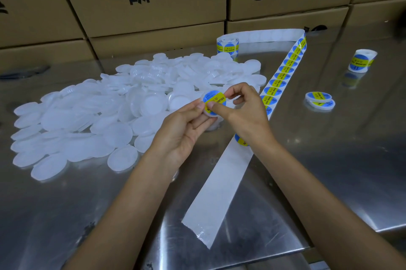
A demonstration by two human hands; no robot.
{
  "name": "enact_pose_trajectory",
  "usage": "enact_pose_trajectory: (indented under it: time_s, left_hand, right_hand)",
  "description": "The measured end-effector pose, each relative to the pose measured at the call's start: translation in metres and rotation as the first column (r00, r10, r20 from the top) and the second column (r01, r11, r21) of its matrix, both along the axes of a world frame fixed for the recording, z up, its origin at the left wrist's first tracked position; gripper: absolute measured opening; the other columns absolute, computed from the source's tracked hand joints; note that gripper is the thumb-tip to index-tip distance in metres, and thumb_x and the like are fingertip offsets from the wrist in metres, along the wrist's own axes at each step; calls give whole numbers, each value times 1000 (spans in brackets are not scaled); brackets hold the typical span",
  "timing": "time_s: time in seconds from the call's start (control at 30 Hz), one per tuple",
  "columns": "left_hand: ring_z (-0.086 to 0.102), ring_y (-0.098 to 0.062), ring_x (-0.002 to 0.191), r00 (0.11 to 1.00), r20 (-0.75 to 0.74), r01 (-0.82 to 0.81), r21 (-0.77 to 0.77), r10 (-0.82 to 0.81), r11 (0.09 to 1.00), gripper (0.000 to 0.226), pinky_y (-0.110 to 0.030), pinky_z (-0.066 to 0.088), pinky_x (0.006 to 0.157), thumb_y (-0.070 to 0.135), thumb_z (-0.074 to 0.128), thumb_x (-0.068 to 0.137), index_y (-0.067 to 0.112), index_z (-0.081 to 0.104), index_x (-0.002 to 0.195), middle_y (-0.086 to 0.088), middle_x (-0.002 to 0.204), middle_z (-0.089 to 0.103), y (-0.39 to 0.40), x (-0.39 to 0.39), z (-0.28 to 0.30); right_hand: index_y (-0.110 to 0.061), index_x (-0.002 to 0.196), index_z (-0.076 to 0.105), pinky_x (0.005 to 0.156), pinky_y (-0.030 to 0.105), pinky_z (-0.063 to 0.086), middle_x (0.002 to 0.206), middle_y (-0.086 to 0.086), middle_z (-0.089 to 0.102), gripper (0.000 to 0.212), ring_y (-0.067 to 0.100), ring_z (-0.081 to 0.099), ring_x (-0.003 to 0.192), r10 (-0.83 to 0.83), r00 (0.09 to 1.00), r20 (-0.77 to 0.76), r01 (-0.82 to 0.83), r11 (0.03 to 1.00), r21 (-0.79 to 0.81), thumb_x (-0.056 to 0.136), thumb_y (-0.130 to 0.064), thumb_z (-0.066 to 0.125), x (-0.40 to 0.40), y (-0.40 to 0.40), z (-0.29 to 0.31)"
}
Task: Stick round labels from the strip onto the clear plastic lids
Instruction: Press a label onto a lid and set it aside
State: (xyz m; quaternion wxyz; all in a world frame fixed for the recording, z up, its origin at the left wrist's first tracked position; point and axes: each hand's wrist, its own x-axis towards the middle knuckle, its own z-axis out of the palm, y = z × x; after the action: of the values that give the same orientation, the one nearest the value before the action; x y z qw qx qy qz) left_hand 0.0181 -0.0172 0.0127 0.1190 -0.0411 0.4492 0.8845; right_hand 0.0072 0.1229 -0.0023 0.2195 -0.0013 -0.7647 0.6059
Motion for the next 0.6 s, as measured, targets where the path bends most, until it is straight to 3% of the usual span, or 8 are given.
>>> enact_pose_trajectory:
  time_s: [0.2, 0.3, 0.47, 0.6]
  left_hand:
    - [72, -32, 105, 996, 4, 86, 166, -87, 982, 23, -39, 59, 91, -4, 52, 95, -13, 70, 105, -24, 112, 72, -4, 3, 4]
    - [73, -33, 104, 988, -11, 156, 151, -156, 976, 21, -38, 62, 78, -3, 61, 78, -9, 77, 89, -25, 112, 72, -3, 6, 6]
    - [70, -35, 109, 982, 6, 186, 145, -189, 972, 29, -43, 59, 89, 2, 62, 78, -12, 74, 100, -26, 119, 69, -3, 5, 5]
    - [69, -35, 111, 981, -8, 192, 118, -193, 974, 33, -44, 56, 94, 7, 62, 83, -9, 72, 109, -25, 120, 69, -2, 7, 6]
  right_hand:
    - [-30, 109, 57, 81, 17, 48, 109, -10, 62, 49, 6, 56, 95, 116, 993, 5, -116, 992, -40, 71, -43, 86, 4, 1, -1]
    - [-32, 103, 58, 71, 9, 47, 97, -14, 67, 44, -1, 62, 88, 178, 984, -5, -178, 984, 17, 73, -54, 81, 7, -2, 0]
    - [-30, 86, 65, 78, 40, 55, 81, -13, 69, 40, 6, 65, 81, 147, 989, -17, -141, 973, 181, 77, -69, 64, 9, -3, 2]
    - [-30, 84, 59, 72, 44, 56, 74, -15, 66, 48, 8, 64, 73, 23, 999, -27, -17, 979, 202, 72, -76, 64, 9, -2, 1]
